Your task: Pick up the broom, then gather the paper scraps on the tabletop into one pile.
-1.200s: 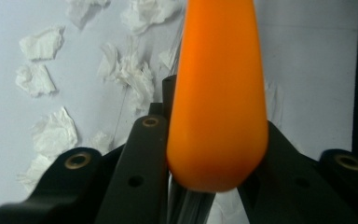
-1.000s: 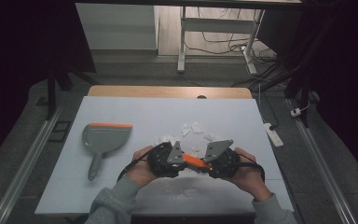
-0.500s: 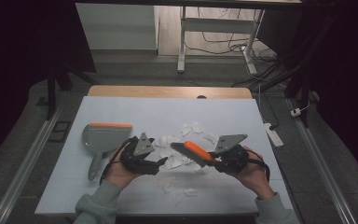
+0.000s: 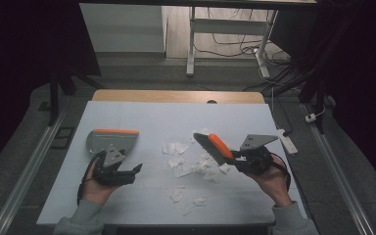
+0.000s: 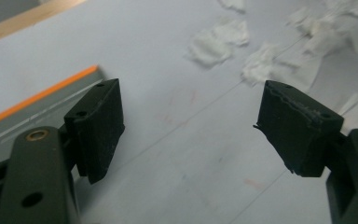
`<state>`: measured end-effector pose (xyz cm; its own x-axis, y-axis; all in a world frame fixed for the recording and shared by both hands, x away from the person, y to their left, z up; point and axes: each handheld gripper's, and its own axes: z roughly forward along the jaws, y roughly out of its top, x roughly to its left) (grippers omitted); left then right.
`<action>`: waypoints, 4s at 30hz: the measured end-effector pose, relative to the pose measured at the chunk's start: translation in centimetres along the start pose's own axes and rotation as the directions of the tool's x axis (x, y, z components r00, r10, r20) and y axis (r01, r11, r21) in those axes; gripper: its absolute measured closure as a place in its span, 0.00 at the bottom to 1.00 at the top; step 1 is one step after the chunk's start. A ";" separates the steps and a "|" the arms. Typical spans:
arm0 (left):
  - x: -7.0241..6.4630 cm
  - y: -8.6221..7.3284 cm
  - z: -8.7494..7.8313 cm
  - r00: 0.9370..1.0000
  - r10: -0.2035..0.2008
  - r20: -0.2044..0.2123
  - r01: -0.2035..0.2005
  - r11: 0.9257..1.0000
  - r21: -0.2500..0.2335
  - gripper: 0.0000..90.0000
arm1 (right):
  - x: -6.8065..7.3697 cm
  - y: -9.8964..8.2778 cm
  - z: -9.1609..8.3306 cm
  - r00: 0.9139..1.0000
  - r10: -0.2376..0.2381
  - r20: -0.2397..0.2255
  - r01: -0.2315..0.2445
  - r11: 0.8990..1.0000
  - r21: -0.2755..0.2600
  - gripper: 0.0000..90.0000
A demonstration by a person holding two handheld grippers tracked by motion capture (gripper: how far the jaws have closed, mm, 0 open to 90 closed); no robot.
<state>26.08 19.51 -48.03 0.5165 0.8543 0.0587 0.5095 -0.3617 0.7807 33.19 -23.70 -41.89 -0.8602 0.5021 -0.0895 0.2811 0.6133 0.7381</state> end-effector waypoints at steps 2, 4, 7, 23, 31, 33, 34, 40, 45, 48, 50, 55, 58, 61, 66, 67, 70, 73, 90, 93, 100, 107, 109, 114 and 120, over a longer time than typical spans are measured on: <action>0.3 -0.9 -0.1 1.000 -0.014 -0.009 0.014 1.000 0.016 0.28 | -0.3 -0.2 -0.1 1.000 0.012 0.020 -0.012 1.000 -0.001 0.79; 0.5 -1.5 -0.1 1.000 -0.027 -0.011 0.027 0.999 0.027 0.27 | -0.6 -0.3 -0.1 0.999 0.034 0.034 -0.035 0.999 0.002 0.79; 0.8 -1.8 -0.3 0.999 -0.030 -0.011 0.030 0.999 0.028 0.27 | -1.1 -0.5 -0.1 0.997 0.056 0.045 -0.056 0.998 0.007 0.79; 0.8 -2.1 -0.3 0.999 -0.044 -0.009 0.044 0.999 0.031 0.26 | -2.2 -1.1 -0.5 0.987 0.128 0.094 -0.127 0.992 -0.019 0.79; 0.6 -1.8 0.1 0.999 -0.040 0.020 0.040 0.999 0.024 0.26 | -3.6 -0.9 -0.5 0.974 0.185 0.127 -0.187 0.982 0.002 0.79; 0.6 -1.7 0.2 0.999 -0.034 0.023 0.033 0.999 0.019 0.26 | -4.4 -0.4 -0.4 0.968 0.199 0.152 -0.207 0.978 0.036 0.79; 0.6 -1.7 0.2 0.999 -0.030 0.025 0.030 0.999 0.018 0.26 | -5.0 0.0 -0.4 0.964 0.209 0.165 -0.220 0.974 0.049 0.79; 0.7 -1.8 0.2 0.999 -0.028 0.034 0.028 1.000 0.014 0.26 | -9.2 1.8 0.8 0.926 0.288 0.245 -0.335 0.925 0.181 0.79; 0.9 -2.1 0.3 0.999 -0.034 0.040 0.034 0.999 0.014 0.26 | -12.0 2.6 2.3 0.899 0.331 0.287 -0.415 0.855 0.312 0.79; 0.9 -2.1 0.3 0.999 -0.034 0.042 0.034 0.999 0.016 0.26 | -12.8 2.8 3.9 0.898 0.320 0.303 -0.423 0.817 0.392 0.79; 0.9 -2.2 0.3 0.999 -0.035 0.042 0.035 0.999 0.016 0.26 | -13.2 2.9 5.0 0.896 0.314 0.313 -0.429 0.796 0.428 0.79; 1.1 -2.2 0.3 0.998 -0.040 0.042 0.039 0.999 0.013 0.26 | -13.8 3.1 6.8 0.901 0.294 0.319 -0.422 0.760 0.493 0.79; 1.2 -2.3 0.4 0.998 -0.042 0.042 0.041 0.999 0.015 0.26 | -13.6 3.2 7.5 0.914 0.285 0.290 -0.400 0.755 0.520 0.79; 1.2 -2.3 0.4 0.998 -0.042 0.044 0.041 0.999 0.016 0.26 | -13.0 3.4 8.1 0.925 0.277 0.261 -0.377 0.753 0.539 0.79; 1.1 -2.3 0.4 0.998 -0.045 0.048 0.044 0.999 0.015 0.26 | -11.3 4.2 9.1 0.949 0.241 0.205 -0.315 0.764 0.563 0.79; 1.1 -2.3 0.4 0.998 -0.046 0.050 0.046 0.999 0.016 0.26 | -10.9 4.4 9.2 0.953 0.238 0.190 -0.304 0.766 0.567 0.79; 1.1 -2.3 0.5 0.998 -0.045 0.051 0.044 0.999 0.018 0.26 | -9.4 4.7 9.4 0.966 0.230 0.120 -0.257 0.781 0.569 0.79; 1.1 -2.3 0.5 0.998 -0.046 0.050 0.046 0.999 0.017 0.26 | -7.6 5.0 9.3 0.972 0.229 0.043 -0.213 0.797 0.565 0.79; 1.1 -2.3 0.6 0.998 -0.048 0.048 0.047 0.999 0.019 0.26 | -12.6 7.2 9.7 0.948 0.218 0.231 -0.304 0.835 0.459 0.79; 1.2 -2.4 0.7 0.997 -0.052 0.052 0.051 0.999 0.020 0.26 | -13.1 7.3 11.5 0.952 0.192 0.240 -0.290 0.816 0.499 0.79; 1.2 -2.4 0.8 0.997 -0.046 0.060 0.045 0.999 0.019 0.26 | -12.5 8.5 14.6 0.977 0.097 0.188 -0.189 0.798 0.573 0.79; 0.9 -2.4 0.8 0.998 -0.034 0.059 0.033 0.999 0.025 0.26 | -9.5 9.5 15.4 0.997 0.000 0.074 -0.046 0.781 0.623 0.79; 0.9 -2.5 0.7 0.998 -0.036 0.057 0.035 0.999 0.024 0.26 | -8.6 9.4 15.4 0.998 -0.030 0.055 -0.012 0.777 0.629 0.79; 0.9 -2.4 0.7 0.998 -0.034 0.057 0.033 0.999 0.026 0.26 | -7.0 8.8 14.3 0.999 -0.049 -0.020 0.051 0.785 0.617 0.79; 0.8 -2.4 0.7 0.998 -0.032 0.057 0.031 0.999 0.026 0.26 | -4.9 7.9 12.5 0.992 -0.044 -0.120 0.106 0.805 0.583 0.79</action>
<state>25.78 20.83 -50.33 0.5380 0.8430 -0.0021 0.5431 -0.3447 0.7656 44.93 -13.71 -43.94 -0.9166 0.3976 -0.0413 0.3829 0.9029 0.1952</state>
